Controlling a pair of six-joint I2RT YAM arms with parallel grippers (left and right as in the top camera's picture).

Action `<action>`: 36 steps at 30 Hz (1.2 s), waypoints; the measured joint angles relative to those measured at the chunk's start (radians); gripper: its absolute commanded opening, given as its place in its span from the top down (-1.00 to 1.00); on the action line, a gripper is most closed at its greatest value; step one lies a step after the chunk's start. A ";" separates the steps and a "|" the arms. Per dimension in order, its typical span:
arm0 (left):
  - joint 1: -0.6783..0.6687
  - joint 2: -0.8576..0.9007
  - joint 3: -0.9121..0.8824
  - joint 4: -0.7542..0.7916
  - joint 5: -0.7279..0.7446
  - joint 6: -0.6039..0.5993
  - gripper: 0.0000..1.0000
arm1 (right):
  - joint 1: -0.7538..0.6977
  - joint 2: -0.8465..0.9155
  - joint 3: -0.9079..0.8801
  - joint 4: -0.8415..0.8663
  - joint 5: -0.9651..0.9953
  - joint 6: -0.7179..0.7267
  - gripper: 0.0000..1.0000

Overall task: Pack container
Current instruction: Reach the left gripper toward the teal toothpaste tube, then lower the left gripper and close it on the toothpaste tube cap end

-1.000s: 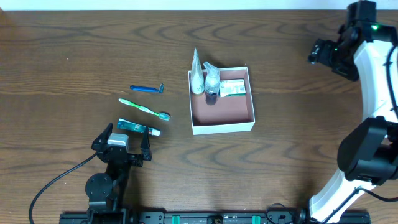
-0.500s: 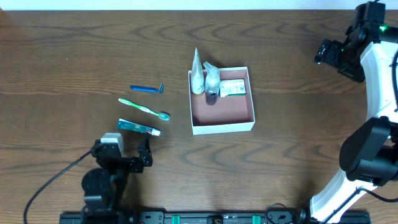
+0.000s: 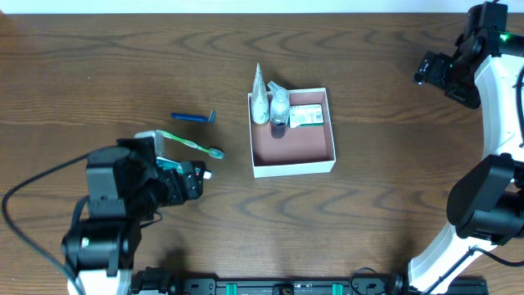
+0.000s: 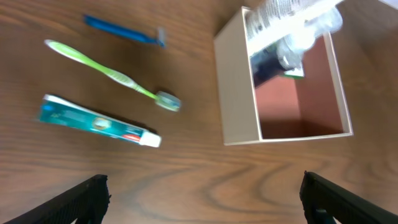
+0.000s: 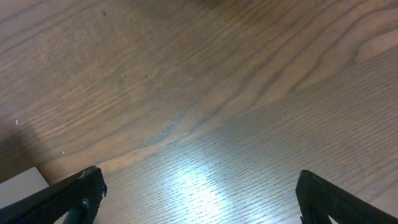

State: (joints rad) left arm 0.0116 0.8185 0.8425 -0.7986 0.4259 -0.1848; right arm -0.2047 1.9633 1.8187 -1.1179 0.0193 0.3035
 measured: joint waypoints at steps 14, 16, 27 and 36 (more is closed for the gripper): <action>0.000 0.386 0.046 0.097 -0.212 -0.446 -0.96 | 0.000 0.000 0.000 0.000 0.000 0.000 -0.99; 0.000 0.449 0.064 0.082 -0.264 -0.500 -0.96 | 0.000 0.000 0.000 0.000 0.000 0.000 -0.99; 0.000 0.752 0.080 0.066 -0.360 -0.684 -0.96 | 0.000 0.000 0.000 0.000 0.000 0.000 -0.99; 0.000 0.870 0.080 0.123 -0.351 -0.717 -0.97 | 0.000 0.000 0.000 0.000 0.000 0.000 -0.99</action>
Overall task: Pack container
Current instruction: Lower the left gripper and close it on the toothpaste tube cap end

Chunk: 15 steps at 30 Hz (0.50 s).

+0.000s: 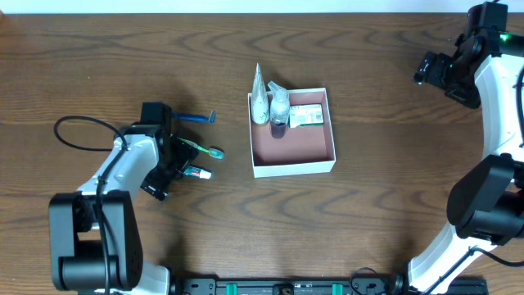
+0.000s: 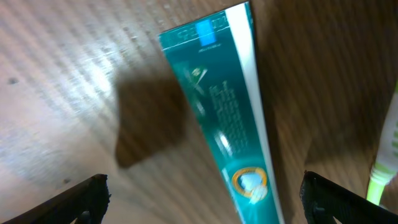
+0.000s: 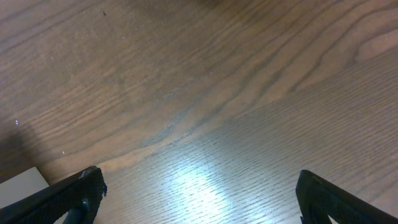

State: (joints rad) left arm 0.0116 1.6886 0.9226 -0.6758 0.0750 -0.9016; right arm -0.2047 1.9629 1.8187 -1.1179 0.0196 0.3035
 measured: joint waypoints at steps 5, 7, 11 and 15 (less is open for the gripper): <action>0.000 0.041 0.006 0.018 0.024 -0.004 -0.93 | 0.000 0.000 0.000 0.000 0.000 0.000 -0.98; 0.000 0.051 0.016 0.012 0.034 -0.001 -0.88 | 0.000 0.000 0.000 0.000 0.000 0.000 -0.99; 0.002 0.069 0.034 -0.013 0.046 0.014 -0.52 | 0.000 0.000 0.000 0.000 0.000 0.000 -0.98; 0.002 0.072 0.037 -0.024 0.064 0.037 -0.03 | 0.000 0.000 0.000 0.000 0.000 0.000 -0.99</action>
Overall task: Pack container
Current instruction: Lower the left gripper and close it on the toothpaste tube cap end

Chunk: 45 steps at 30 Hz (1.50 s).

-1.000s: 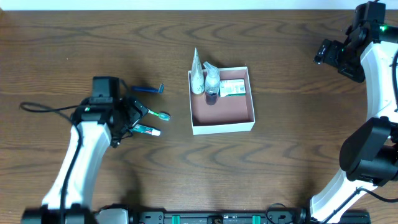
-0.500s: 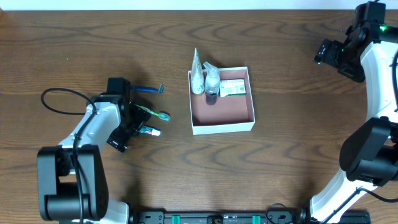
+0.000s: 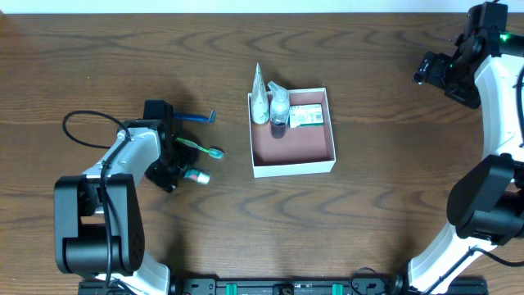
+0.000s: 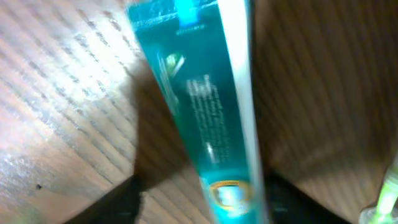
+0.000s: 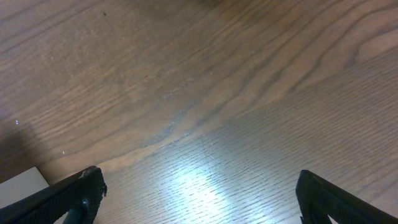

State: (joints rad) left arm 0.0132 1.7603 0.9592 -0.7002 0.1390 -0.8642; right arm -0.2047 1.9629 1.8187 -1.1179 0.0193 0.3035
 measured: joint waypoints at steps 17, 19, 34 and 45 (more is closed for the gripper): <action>0.000 0.000 0.000 0.002 0.032 0.160 0.42 | 0.000 0.000 0.000 0.000 0.000 0.000 -0.99; 0.000 0.000 0.000 0.001 0.035 0.186 0.43 | 0.000 0.000 0.000 0.000 0.000 0.000 -0.98; 0.000 0.000 0.001 -0.018 0.042 0.267 0.45 | 0.000 0.000 0.000 0.000 0.000 0.000 -0.99; 0.000 0.000 0.001 -0.022 0.041 0.365 0.74 | 0.000 0.000 0.000 0.000 0.000 0.000 -0.99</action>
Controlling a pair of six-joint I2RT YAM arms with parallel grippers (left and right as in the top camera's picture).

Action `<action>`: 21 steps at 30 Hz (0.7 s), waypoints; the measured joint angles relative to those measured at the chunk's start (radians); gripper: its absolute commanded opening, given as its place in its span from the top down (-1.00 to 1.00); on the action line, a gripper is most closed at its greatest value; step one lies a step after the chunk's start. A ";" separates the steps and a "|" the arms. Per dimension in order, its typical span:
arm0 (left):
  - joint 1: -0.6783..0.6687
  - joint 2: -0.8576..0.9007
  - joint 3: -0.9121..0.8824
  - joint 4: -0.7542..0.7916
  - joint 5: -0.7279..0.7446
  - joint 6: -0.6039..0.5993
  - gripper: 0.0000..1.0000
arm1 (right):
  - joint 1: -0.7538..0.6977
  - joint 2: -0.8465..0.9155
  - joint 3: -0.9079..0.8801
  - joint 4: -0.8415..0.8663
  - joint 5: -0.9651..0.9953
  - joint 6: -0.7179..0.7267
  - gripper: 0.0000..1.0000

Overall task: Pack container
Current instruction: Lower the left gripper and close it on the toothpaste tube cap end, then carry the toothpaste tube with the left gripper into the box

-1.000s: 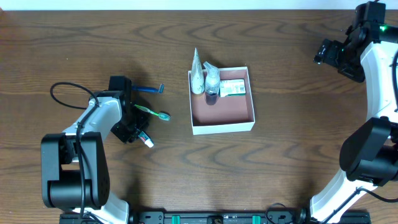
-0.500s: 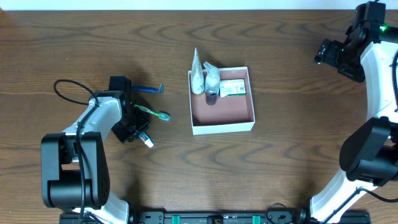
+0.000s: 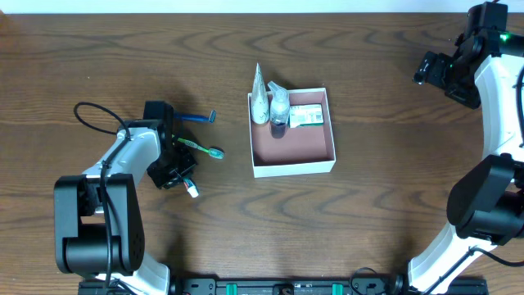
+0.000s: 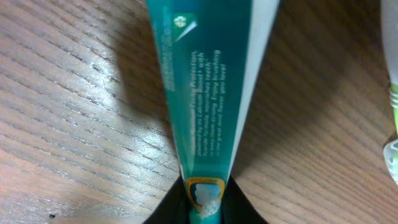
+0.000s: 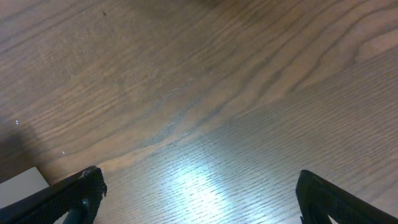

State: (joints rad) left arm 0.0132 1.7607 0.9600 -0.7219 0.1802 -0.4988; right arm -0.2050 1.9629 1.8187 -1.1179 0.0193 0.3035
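Note:
My left gripper is shut on the teal toothpaste tube, down at the table left of the white box. In the left wrist view its dark fingers pinch the tube's narrow end, and the white cap sticks out toward the front right. A green toothbrush and a blue razor lie just behind it. The box holds a clear tube, a small bottle and a green-and-white packet along its far side. My right gripper hangs open over bare wood at the far right.
The toothbrush head lies close to the right of the held tube. A black cable loops behind the left arm. The box's near half shows its reddish floor.
My left gripper's fingers, then partly closed round the toothpaste tube, are now shut tight on it. The tube's cap has swung from pointing right to pointing front right. The right arm has not moved.
First my left gripper was open and high, looking down on tube, toothbrush, razor and box. Then it stood low and open over the tube, then half closed around it. Now it grips the tube. The right gripper stayed open in place throughout.

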 measured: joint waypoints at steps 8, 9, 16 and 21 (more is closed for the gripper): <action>0.000 0.009 0.020 -0.029 0.000 0.037 0.74 | 0.000 0.000 0.000 0.000 0.000 0.000 -0.98; 0.000 0.014 0.029 -0.040 0.000 0.043 0.75 | 0.000 0.000 0.000 0.000 0.000 0.000 -0.99; 0.000 0.025 0.123 -0.159 0.000 0.097 0.74 | 0.000 0.000 0.000 0.000 0.000 0.000 -0.98; 0.000 -0.029 0.188 -0.229 0.000 0.124 0.75 | -0.002 0.000 0.000 0.000 0.000 0.000 -0.98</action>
State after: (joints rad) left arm 0.0132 1.7321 1.1484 -0.9512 0.1802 -0.3752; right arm -0.2070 1.9629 1.8187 -1.1183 0.0196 0.3035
